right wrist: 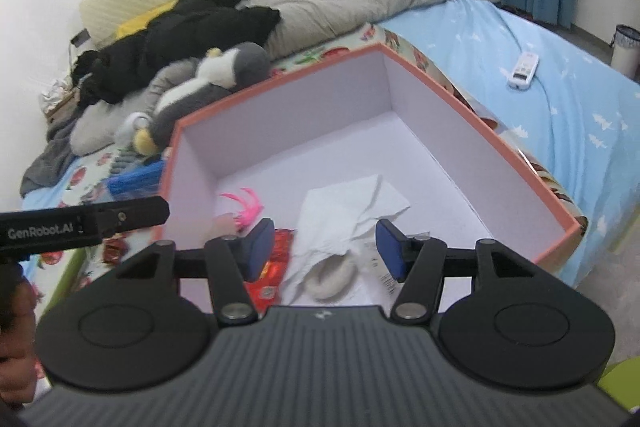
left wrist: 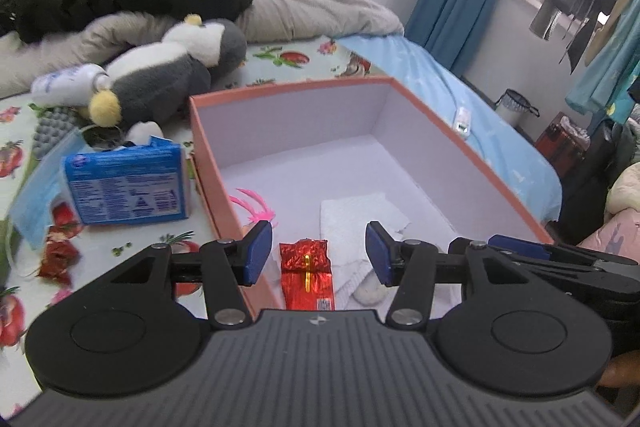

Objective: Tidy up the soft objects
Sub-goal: 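Withdraw both tools from the box toward the blue tissue pack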

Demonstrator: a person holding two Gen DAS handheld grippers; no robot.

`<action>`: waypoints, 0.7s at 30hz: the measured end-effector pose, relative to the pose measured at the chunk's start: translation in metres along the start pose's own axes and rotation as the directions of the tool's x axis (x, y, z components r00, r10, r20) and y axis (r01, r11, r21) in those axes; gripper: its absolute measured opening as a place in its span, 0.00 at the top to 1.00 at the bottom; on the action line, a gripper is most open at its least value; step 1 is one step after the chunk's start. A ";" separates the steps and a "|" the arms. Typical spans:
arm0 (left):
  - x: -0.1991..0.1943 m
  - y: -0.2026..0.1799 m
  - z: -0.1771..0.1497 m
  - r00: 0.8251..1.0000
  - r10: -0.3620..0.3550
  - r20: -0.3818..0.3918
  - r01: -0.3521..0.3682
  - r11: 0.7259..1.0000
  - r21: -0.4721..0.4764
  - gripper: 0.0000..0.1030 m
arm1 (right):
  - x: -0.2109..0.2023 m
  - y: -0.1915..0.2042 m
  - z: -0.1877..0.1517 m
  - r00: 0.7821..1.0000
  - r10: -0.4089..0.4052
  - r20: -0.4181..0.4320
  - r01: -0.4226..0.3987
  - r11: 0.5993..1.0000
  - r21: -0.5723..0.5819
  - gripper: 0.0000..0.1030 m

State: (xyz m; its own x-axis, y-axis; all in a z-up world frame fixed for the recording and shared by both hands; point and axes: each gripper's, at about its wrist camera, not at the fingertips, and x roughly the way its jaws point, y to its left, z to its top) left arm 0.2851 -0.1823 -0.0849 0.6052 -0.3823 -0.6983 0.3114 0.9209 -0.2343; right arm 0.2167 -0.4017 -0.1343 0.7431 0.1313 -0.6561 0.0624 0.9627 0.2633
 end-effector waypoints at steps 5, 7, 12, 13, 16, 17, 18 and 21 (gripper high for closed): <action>-0.050 -0.001 -0.016 0.999 -0.007 0.034 0.006 1.000 0.009 0.44 | -0.040 0.022 -0.009 0.999 0.019 0.038 -0.018 1.000 -0.023 0.43; -0.067 -0.001 -0.023 0.999 -0.009 0.043 0.009 1.000 0.011 0.44 | -0.052 0.030 -0.013 0.999 0.026 0.047 -0.024 0.999 -0.032 0.43; -0.108 0.002 -0.046 0.998 -0.010 0.065 0.009 1.000 0.014 0.44 | -0.082 0.047 -0.028 0.997 0.039 0.059 -0.036 0.998 -0.053 0.43; -0.116 0.004 -0.051 0.998 -0.007 0.070 0.006 1.000 0.012 0.44 | -0.087 0.050 -0.031 0.997 0.041 0.062 -0.038 0.998 -0.054 0.43; -0.139 0.011 -0.064 0.997 0.000 0.083 0.000 1.000 -0.003 0.44 | -0.102 0.060 -0.041 0.997 0.049 0.067 -0.045 0.997 -0.063 0.43; -0.146 0.013 -0.067 0.996 0.003 0.090 -0.002 1.000 -0.007 0.44 | -0.107 0.064 -0.045 0.996 0.050 0.071 -0.045 0.996 -0.071 0.43; -0.154 0.015 -0.071 0.995 0.006 0.098 -0.005 1.000 -0.011 0.44 | -0.110 0.068 -0.048 0.996 0.052 0.072 -0.046 0.996 -0.074 0.43; -0.173 0.018 -0.083 0.993 0.011 0.120 -0.009 1.000 -0.020 0.44 | -0.122 0.077 -0.058 0.995 0.062 0.077 -0.056 0.995 -0.082 0.43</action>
State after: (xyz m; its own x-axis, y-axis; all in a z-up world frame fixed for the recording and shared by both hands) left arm 0.1251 -0.0928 -0.0244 0.6923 -0.3785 -0.6144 0.2913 0.9255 -0.2420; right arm 0.0920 -0.3299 -0.0753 0.7946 0.1721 -0.5822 -0.0340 0.9701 0.2404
